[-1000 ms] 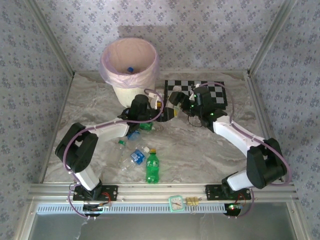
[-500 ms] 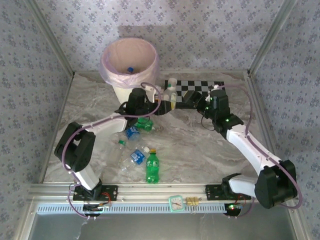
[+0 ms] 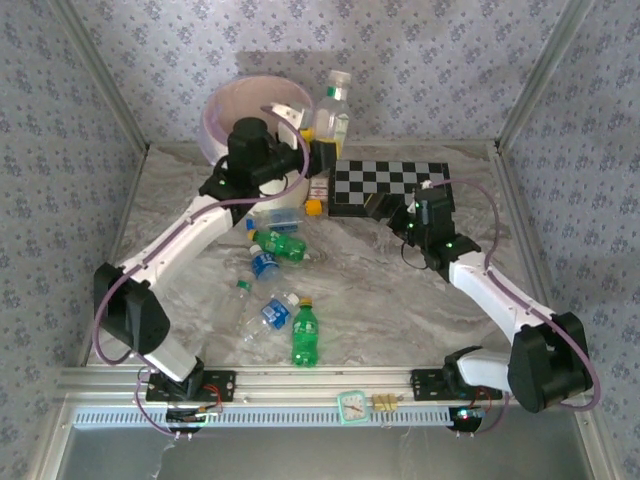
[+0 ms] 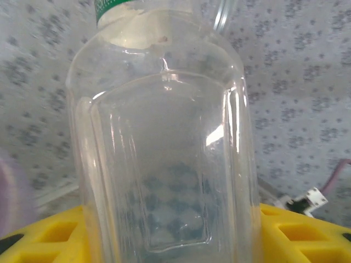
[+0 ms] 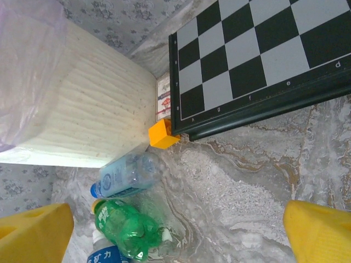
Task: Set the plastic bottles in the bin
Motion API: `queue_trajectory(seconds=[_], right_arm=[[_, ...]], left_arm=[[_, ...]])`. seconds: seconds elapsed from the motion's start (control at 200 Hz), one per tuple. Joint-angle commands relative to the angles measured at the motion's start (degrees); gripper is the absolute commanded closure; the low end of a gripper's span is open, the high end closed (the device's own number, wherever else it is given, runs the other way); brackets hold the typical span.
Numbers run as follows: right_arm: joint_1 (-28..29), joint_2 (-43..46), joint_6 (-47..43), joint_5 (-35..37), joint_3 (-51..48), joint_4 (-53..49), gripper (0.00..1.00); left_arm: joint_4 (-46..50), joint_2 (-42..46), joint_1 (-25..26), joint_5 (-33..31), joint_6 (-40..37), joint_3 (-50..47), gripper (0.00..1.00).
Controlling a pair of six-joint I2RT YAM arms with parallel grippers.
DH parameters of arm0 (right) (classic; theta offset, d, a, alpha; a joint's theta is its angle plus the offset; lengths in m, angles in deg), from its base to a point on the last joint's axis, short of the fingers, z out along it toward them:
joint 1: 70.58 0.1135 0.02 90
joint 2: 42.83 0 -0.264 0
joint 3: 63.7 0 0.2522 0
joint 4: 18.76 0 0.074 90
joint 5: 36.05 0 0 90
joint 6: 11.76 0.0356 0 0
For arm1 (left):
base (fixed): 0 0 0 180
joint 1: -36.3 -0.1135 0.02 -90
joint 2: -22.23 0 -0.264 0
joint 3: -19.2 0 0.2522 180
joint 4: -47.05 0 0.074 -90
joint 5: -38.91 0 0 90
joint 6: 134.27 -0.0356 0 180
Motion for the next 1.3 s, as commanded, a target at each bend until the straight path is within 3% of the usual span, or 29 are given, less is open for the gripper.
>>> queue_trajectory(seconds=[0.0,0.255,0.475,0.89,1.294], right_arm=[[0.66,-0.67,-1.67,-0.21,1.08,-0.44,0.0],[1.09,-2.07,-2.38,-1.17,2.52,-1.01,0.0],[1.43,-2.57,-1.97,-1.16,2.56,-0.78,0.0],[2.41,-3.33,-1.62,-0.52,3.77,-1.76,0.0],[2.6,-3.48,-1.78,-0.06,3.95,-2.43,0.0]], left_arm=[[6.08,2.35,-1.89,-6.06,-6.81,3.62,0.49],[13.78,1.87,-9.03,-13.52,-6.51,6.36,0.49],[17.67,-0.2,-13.52,-15.38,-4.47,7.55,0.48],[25.59,-8.71,-14.3,-15.38,-4.02,14.79,0.45],[26.59,-10.43,-14.31,-15.21,-2.27,17.11,0.25]])
